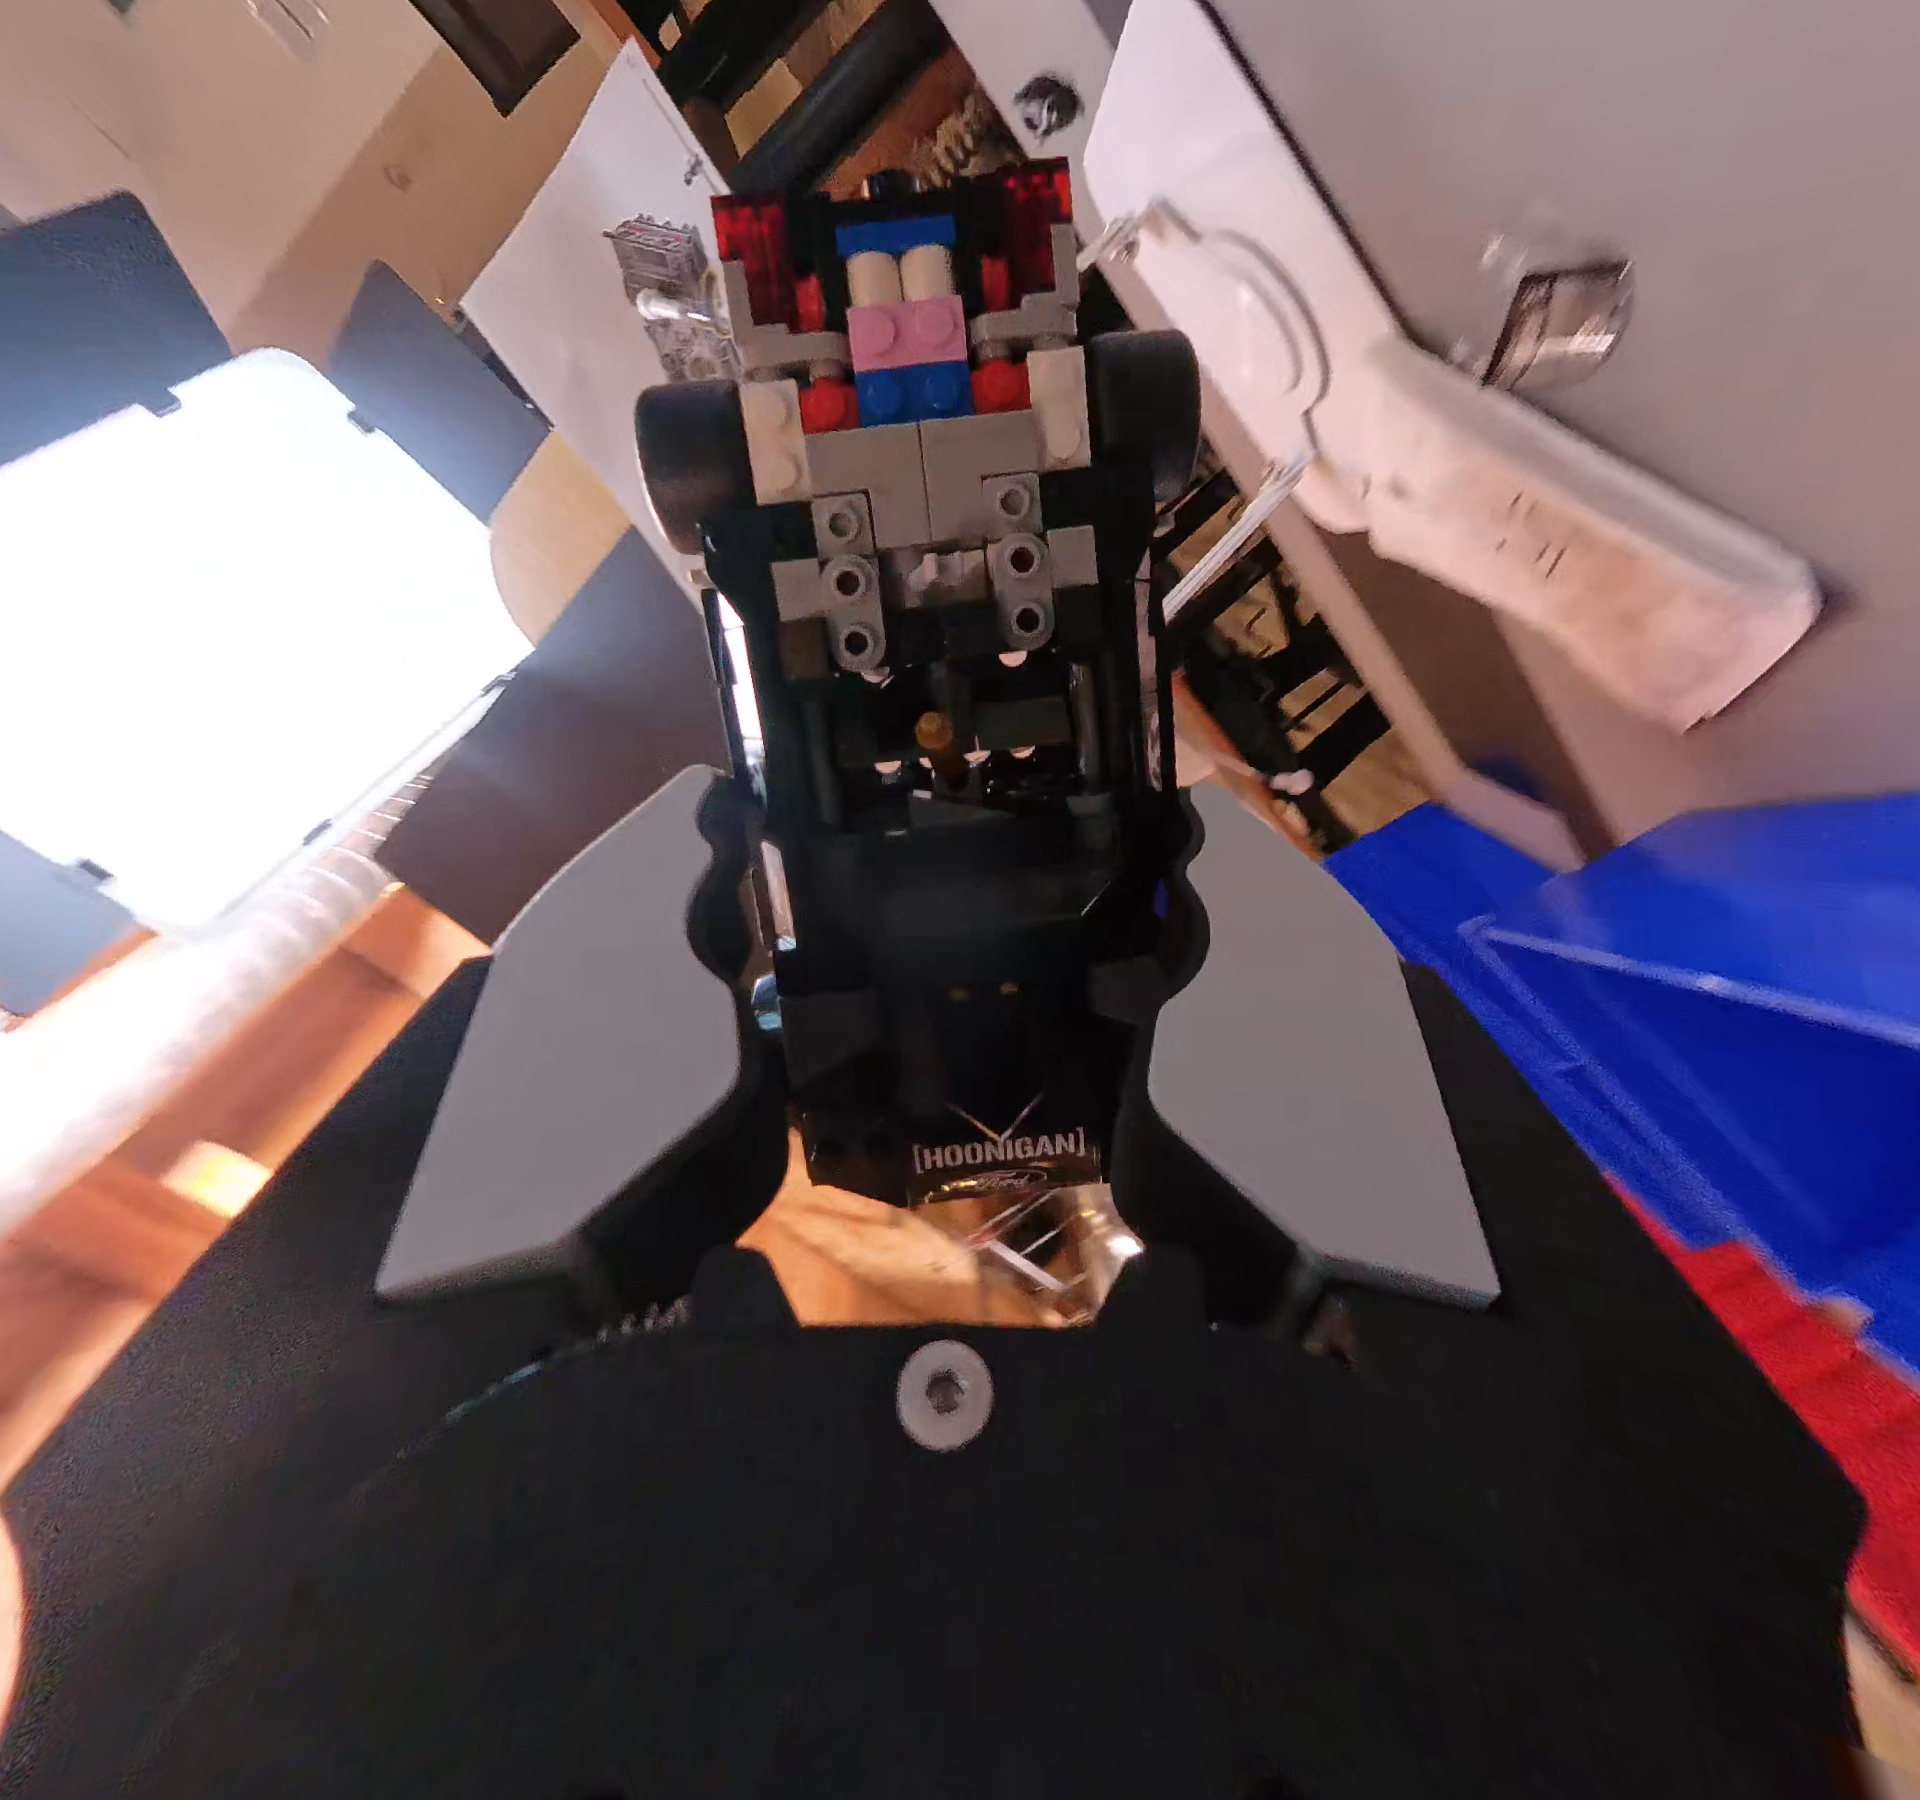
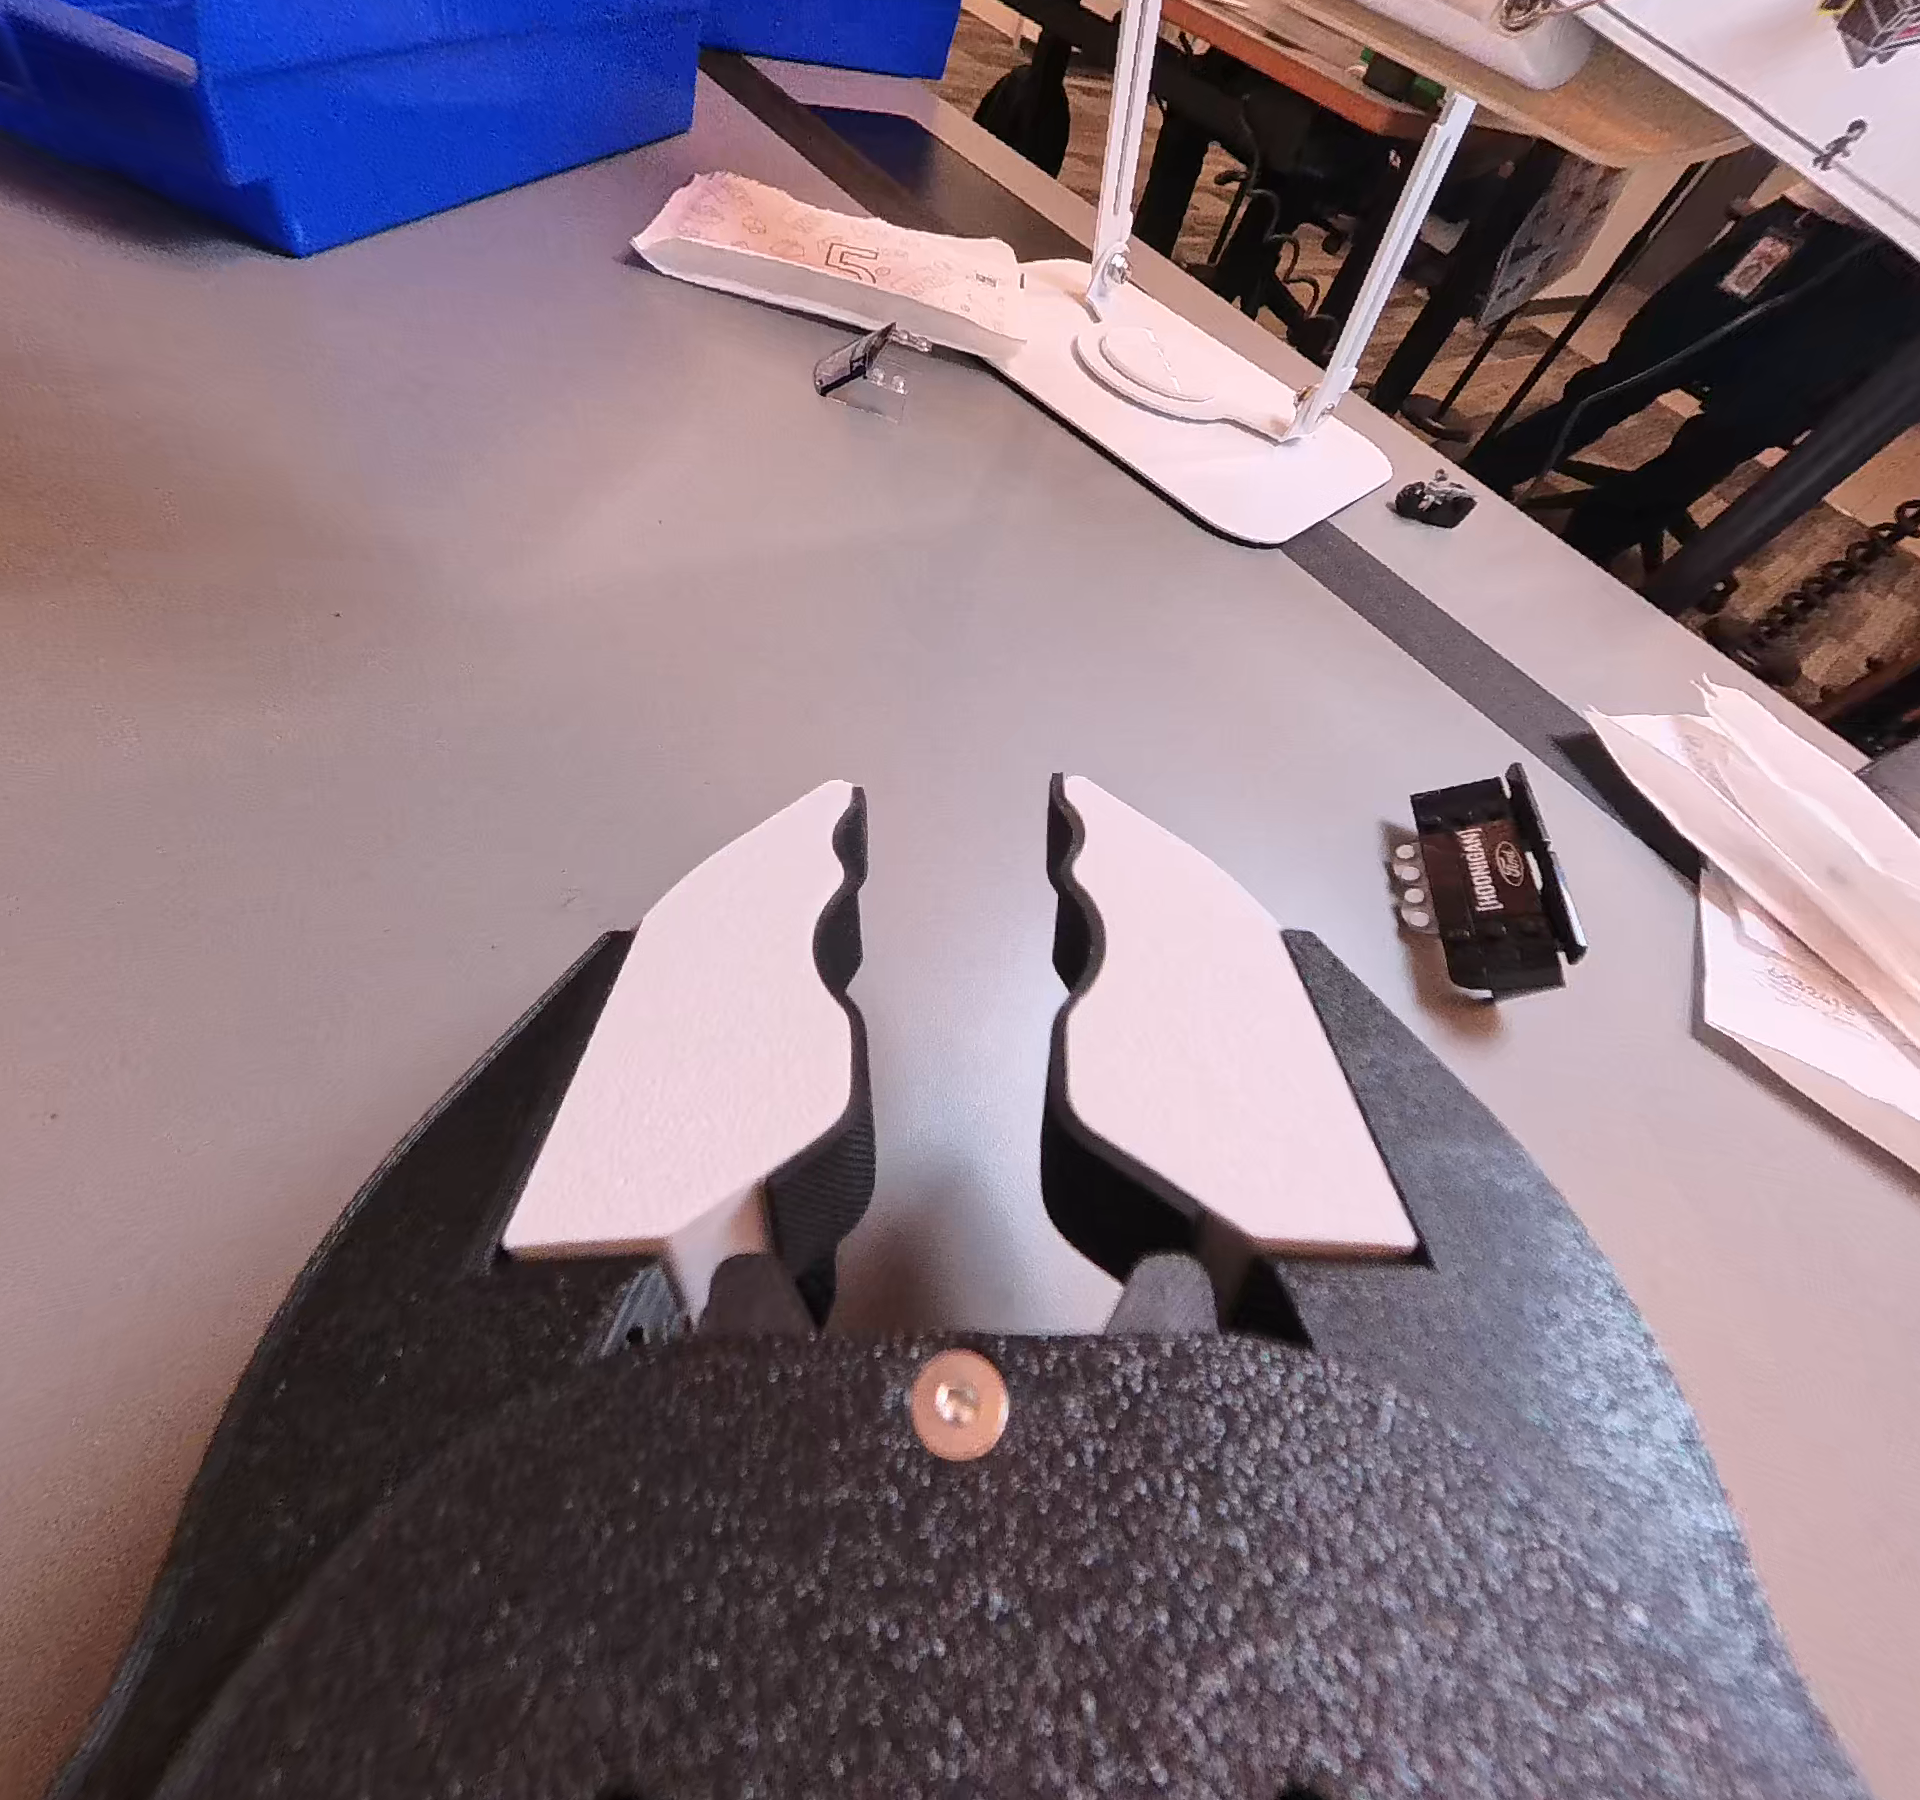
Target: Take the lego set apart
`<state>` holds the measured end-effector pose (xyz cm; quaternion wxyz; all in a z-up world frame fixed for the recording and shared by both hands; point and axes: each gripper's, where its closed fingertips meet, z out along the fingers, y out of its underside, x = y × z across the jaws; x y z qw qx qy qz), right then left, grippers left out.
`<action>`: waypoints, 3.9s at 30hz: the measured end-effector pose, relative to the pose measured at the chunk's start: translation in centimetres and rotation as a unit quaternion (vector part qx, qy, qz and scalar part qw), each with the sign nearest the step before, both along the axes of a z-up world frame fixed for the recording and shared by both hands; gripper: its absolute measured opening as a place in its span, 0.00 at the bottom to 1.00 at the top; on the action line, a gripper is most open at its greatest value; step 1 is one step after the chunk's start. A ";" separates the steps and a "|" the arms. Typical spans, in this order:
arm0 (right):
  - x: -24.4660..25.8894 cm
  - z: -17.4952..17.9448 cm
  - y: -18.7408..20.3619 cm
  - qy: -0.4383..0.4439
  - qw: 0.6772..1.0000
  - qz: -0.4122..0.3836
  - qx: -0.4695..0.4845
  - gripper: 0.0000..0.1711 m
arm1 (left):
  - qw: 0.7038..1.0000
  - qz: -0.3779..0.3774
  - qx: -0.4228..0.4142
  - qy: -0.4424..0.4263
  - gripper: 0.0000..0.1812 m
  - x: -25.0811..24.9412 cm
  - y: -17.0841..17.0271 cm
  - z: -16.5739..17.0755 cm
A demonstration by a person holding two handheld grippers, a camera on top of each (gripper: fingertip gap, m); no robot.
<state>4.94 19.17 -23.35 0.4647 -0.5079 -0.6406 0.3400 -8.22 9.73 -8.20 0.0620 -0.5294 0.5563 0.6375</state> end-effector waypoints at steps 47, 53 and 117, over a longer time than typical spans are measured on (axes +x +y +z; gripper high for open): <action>0.8 21.5 -10.4 0.225 0.908 0.195 0.294 0.15 | 0.804 -0.386 0.431 -0.137 0.42 9.9 -0.3 7.7; -0.3 20.1 -8.8 0.173 0.919 0.177 0.306 0.14 | 0.816 -0.347 0.402 -0.228 0.45 8.1 0.5 5.5; -3.3 2.3 -7.5 0.006 0.791 -0.026 -0.611 0.14 | 0.594 0.126 0.047 -0.793 0.54 9.8 -2.8 -17.9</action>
